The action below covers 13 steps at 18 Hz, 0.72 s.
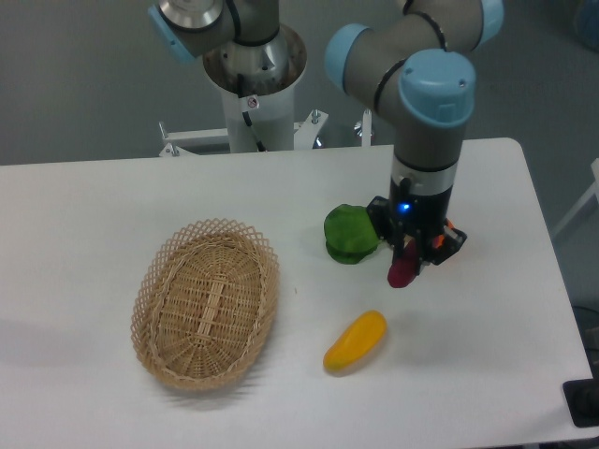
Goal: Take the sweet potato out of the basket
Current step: 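Carry the held sweet potato up and away from the basket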
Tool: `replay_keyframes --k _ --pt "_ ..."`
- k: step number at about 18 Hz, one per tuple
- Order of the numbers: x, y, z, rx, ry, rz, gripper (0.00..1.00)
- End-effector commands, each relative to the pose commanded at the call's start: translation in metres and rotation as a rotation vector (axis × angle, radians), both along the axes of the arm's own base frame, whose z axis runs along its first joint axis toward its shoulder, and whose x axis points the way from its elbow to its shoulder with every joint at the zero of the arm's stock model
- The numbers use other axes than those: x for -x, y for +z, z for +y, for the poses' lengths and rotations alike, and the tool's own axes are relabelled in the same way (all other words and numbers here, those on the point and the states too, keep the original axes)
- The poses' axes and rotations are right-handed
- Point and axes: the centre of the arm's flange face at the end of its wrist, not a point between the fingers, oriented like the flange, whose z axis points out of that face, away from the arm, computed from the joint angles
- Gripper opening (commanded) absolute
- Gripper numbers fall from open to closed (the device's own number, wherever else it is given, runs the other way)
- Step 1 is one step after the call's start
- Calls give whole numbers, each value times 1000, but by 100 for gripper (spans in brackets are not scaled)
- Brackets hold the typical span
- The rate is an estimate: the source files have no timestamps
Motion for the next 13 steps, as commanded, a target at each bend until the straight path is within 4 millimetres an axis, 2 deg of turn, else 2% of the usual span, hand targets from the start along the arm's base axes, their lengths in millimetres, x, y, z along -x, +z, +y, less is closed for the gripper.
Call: replay_keyframes --k 13 --pt "2 2 -2 -7 3 1 33"
